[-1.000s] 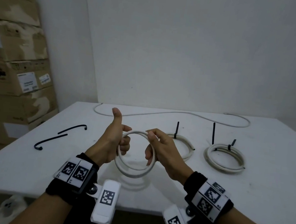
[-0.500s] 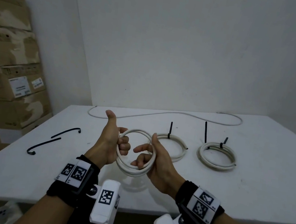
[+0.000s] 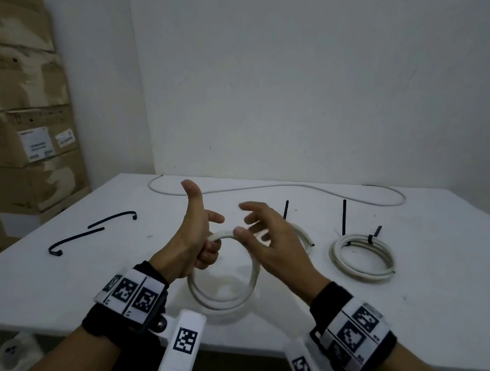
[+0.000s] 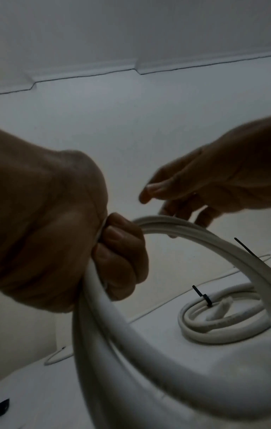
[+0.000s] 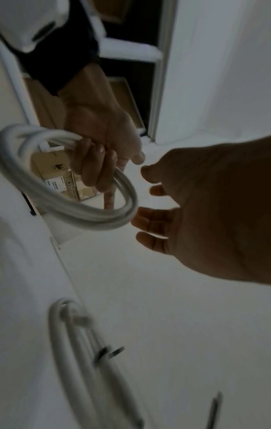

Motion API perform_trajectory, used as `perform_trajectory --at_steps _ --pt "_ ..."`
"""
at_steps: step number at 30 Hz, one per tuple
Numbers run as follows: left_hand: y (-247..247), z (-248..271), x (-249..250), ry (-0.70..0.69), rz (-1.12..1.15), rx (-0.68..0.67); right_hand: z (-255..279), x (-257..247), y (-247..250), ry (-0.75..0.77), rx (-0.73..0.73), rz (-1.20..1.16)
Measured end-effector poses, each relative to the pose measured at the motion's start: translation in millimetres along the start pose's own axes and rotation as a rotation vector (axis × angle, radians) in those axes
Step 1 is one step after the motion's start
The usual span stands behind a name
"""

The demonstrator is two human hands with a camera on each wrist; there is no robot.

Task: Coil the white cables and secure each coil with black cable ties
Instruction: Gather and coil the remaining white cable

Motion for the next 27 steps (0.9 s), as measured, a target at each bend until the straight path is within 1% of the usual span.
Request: perform_trajectory --at_steps 1,2,3,4,6,10,11,14,17,20,22,24,27 --pt "-2.8 0.3 -0.6 -0.003 -0.016 -0.008 -3.1 -9.0 -4.4 0.074 -0.091 0.141" --pt "-5.1 0.0 -1.3 -0.009 -0.024 -0.013 -4.5 -14.9 -11.8 0.11 -0.182 0.261" --pt "-6.9 -0.1 -1.6 -0.017 -0.033 -0.013 -5.0 -16.0 -18.2 0.112 -0.246 0.346" --pt "-8.2 -0.6 -2.0 -0.028 -0.037 -0.01 -5.0 -14.8 -22.7 0.095 -0.278 0.379" --pt "-10.4 -0.6 -1.6 -0.062 -0.053 -0.004 -4.2 -10.9 -25.7 0.076 -0.283 0.343" --pt "-18.7 7.3 -1.0 -0.104 -0.098 -0.02 -2.7 -7.2 -31.4 -0.011 -0.328 0.148" --pt "-19.7 6.8 -1.9 -0.106 -0.09 -0.02 -2.6 -8.7 -32.4 -0.016 -0.325 0.156" --pt "-16.5 0.9 -3.6 -0.08 -0.022 0.021 -0.9 -17.4 -33.7 0.048 -0.273 0.239" --pt "-13.7 -2.1 -2.7 -0.073 0.031 0.04 0.5 -20.7 -34.6 0.083 -0.237 0.128" --pt "-12.6 -5.5 -4.0 -0.072 0.074 0.047 0.1 -20.7 -34.2 0.078 -0.22 0.041" --pt "-12.2 -5.7 -5.5 -0.033 0.088 0.016 -0.7 -16.3 -33.1 0.04 -0.237 -0.065" --pt "-11.0 -6.5 -6.9 0.0 0.074 -0.044 -0.4 -12.5 -29.8 0.02 -0.247 -0.187" --pt "-7.5 -5.3 -4.9 -0.022 0.063 -0.175 -5.1 -7.5 -17.3 0.009 -0.198 -0.17"
Point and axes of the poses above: each hand's wrist, its own z-axis away from the middle knuckle, its own y-axis out of the back of the hand, x = y × z, the point moved 7 cm from there along -z, towards the middle knuckle, and after that the axes turned 10 degrees about -x, right-handed, at the moved point
